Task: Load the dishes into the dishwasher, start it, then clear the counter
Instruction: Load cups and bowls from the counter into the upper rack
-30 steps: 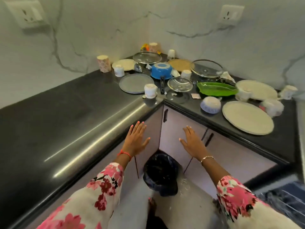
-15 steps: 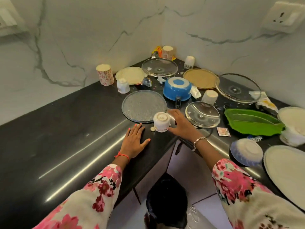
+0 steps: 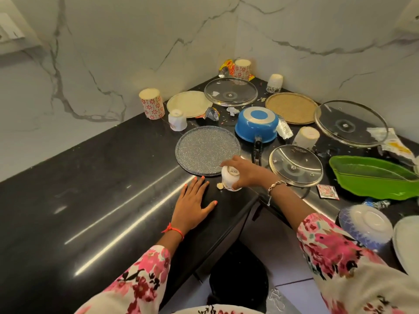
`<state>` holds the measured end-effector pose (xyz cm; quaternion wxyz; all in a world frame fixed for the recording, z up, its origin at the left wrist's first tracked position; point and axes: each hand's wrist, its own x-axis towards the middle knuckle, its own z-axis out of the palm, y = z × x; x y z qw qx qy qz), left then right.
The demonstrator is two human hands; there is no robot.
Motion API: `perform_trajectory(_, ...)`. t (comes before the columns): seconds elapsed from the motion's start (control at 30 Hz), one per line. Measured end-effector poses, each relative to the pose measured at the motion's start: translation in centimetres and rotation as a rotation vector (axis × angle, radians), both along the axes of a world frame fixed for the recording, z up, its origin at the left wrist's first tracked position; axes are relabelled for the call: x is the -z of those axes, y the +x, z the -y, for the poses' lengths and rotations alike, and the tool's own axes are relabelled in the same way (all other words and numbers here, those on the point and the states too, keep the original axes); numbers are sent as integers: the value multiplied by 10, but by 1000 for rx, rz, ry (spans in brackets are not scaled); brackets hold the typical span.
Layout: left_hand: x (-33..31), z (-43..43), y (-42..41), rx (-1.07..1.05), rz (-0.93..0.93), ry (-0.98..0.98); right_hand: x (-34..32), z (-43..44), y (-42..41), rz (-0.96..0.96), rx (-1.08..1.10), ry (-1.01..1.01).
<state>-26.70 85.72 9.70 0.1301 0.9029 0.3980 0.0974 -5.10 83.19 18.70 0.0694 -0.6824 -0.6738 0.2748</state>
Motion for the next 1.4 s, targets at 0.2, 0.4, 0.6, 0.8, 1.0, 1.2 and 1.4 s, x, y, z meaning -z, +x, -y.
perform_trajectory(0.2,-5,7,-2,-11,-9,-6,-3,32,-13,37,162,127)
perform_trajectory(0.4,-5,67,-26,14,23,-22,-8,120,-43,47,337,229)
perform_trajectory(0.6,8,183,-55,219,83,-37,9,255,-103,50,613,158)
perform_trajectory(0.8,37,327,-78,459,91,-198,56,434,-158,-35,859,-44)
perform_trajectory(1.0,56,446,-80,698,-77,-178,95,590,-190,-120,1096,-143)
perform_trajectory(1.2,78,568,-58,876,-114,-205,120,739,-200,-175,1304,-97)
perform_trajectory(1.4,90,700,-23,856,-118,-307,142,876,-176,-225,1388,-67)
